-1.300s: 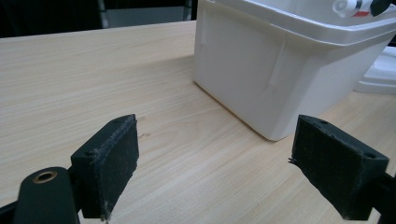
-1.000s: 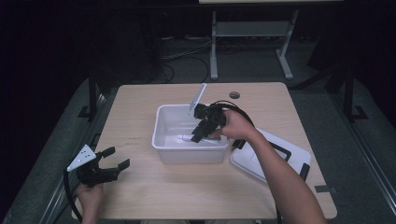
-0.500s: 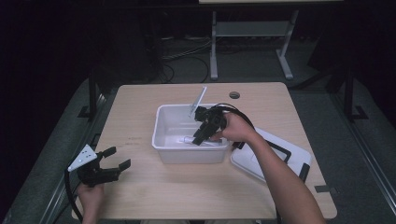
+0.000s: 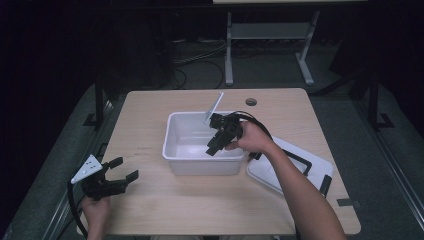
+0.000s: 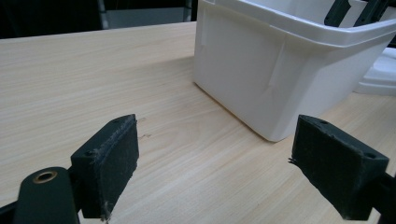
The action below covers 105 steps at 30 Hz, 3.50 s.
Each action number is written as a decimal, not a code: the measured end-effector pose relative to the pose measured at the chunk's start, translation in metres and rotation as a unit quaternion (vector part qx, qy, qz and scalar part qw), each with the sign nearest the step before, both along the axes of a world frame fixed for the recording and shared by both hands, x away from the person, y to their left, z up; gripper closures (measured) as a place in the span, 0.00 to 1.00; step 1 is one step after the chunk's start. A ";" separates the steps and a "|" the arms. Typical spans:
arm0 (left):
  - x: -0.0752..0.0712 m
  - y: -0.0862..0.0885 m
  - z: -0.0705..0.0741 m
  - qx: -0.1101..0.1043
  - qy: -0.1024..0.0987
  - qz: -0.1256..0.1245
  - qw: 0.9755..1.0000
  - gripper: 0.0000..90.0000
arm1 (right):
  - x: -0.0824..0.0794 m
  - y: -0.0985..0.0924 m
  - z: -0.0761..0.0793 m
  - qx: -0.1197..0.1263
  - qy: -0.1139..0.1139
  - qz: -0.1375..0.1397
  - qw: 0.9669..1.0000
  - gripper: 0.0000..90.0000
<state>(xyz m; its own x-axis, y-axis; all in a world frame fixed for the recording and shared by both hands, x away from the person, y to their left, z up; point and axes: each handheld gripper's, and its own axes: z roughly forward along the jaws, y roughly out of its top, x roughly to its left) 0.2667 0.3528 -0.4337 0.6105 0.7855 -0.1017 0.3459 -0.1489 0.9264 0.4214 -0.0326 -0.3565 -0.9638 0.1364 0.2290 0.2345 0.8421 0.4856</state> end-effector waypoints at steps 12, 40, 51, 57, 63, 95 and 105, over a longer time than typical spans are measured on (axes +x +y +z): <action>0.000 -0.001 0.000 -0.001 -0.001 0.001 1.000 0.16 | -0.004 -0.013 0.018 0.007 -0.019 -0.011 1.000 0.65; -0.001 -0.001 0.000 0.003 0.000 0.002 1.000 0.16 | -0.019 -0.087 0.056 0.022 -0.053 -0.079 0.995 0.59; -0.001 -0.001 0.000 0.005 0.000 0.002 1.000 0.16 | -0.025 -0.114 0.056 0.020 -0.056 -0.104 0.993 0.56; -0.001 0.000 0.000 0.005 0.001 0.003 1.000 0.16 | -0.027 -0.126 0.050 0.017 -0.055 -0.120 0.991 0.56; -0.001 0.001 0.000 0.003 0.001 0.004 1.000 0.16 | -0.028 -0.138 0.044 0.012 -0.053 -0.129 0.990 0.56; 0.000 0.000 -0.001 0.005 0.002 0.003 1.000 0.16 | -0.040 -0.191 0.003 0.002 -0.037 -0.191 0.981 0.54; 0.000 0.000 -0.001 0.008 0.003 0.003 1.000 0.16 | -0.043 -0.204 -0.007 0.002 -0.035 -0.206 0.978 0.54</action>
